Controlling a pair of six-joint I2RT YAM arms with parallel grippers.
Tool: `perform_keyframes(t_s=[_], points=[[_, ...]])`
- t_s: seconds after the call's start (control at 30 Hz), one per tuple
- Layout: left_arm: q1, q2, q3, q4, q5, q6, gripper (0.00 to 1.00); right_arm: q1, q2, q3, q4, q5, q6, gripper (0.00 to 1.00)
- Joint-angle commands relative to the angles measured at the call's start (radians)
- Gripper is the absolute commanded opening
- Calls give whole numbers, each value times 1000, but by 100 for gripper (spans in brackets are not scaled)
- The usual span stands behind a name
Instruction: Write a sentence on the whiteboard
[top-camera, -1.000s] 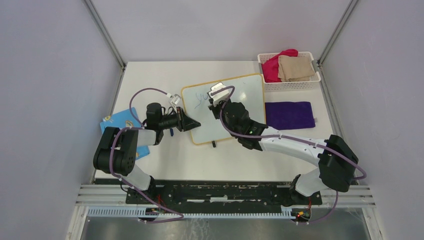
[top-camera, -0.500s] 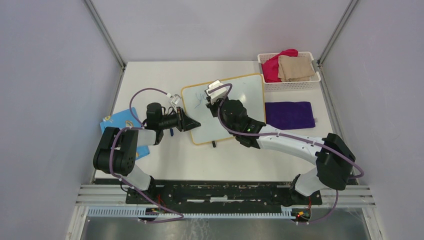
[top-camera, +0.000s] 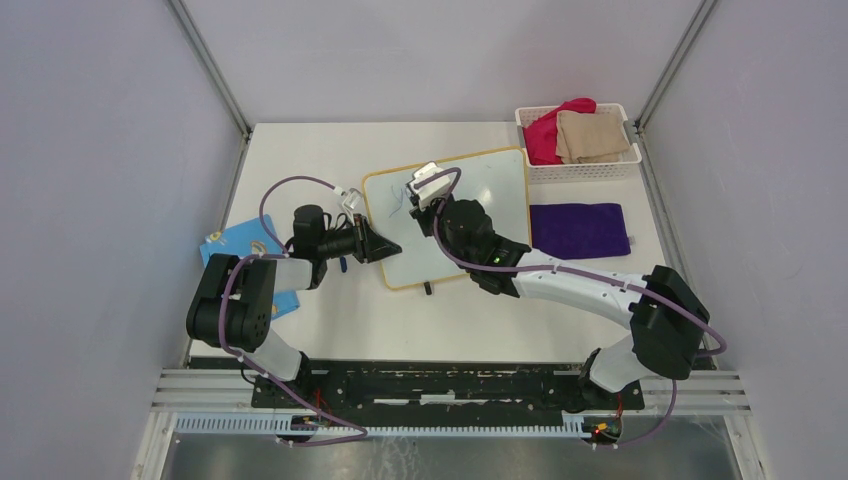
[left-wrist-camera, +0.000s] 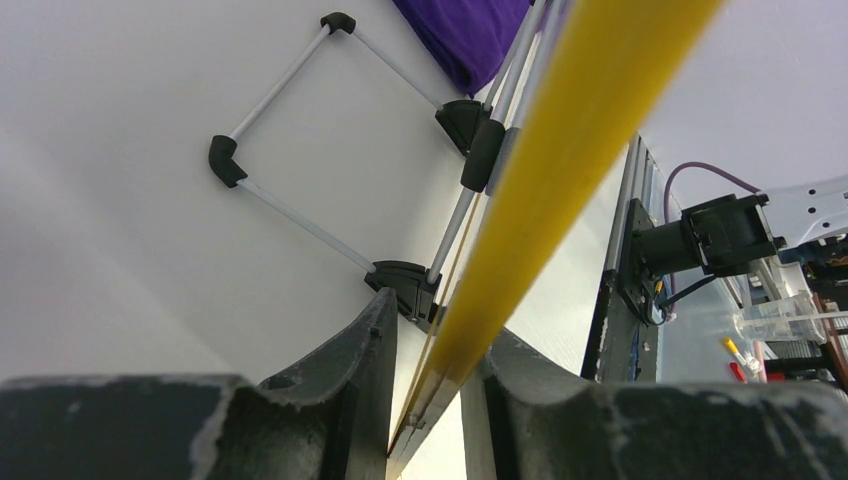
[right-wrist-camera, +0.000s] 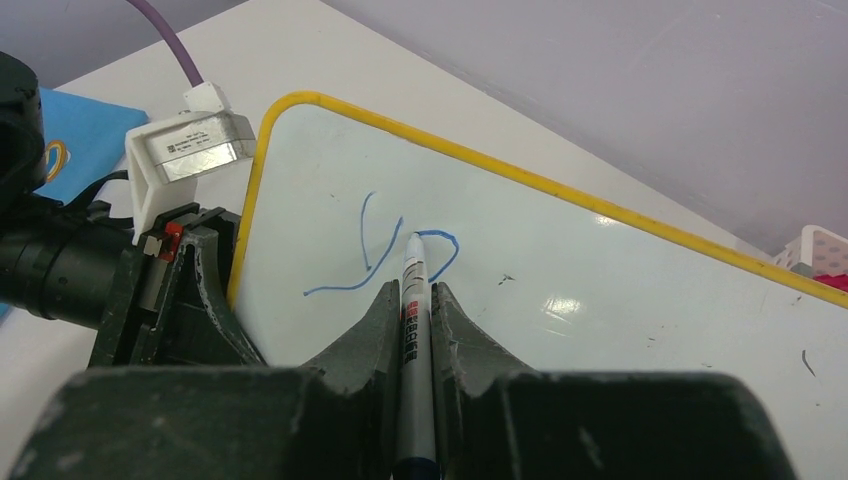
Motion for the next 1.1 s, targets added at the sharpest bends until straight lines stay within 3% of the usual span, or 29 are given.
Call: perform_keyframes(t_s=[0.0,0.3,1.07], points=[[-4,-4,15,-47,-68,99,34,-3,-29,-9,-2,-6,18,0],[-6,-9,17,-62,-76,109,36,-3,-130,-21,24,-13,30,0],[-12,-12,23,-85,-81,125,36,-56,-77,17,14,15,20,0]])
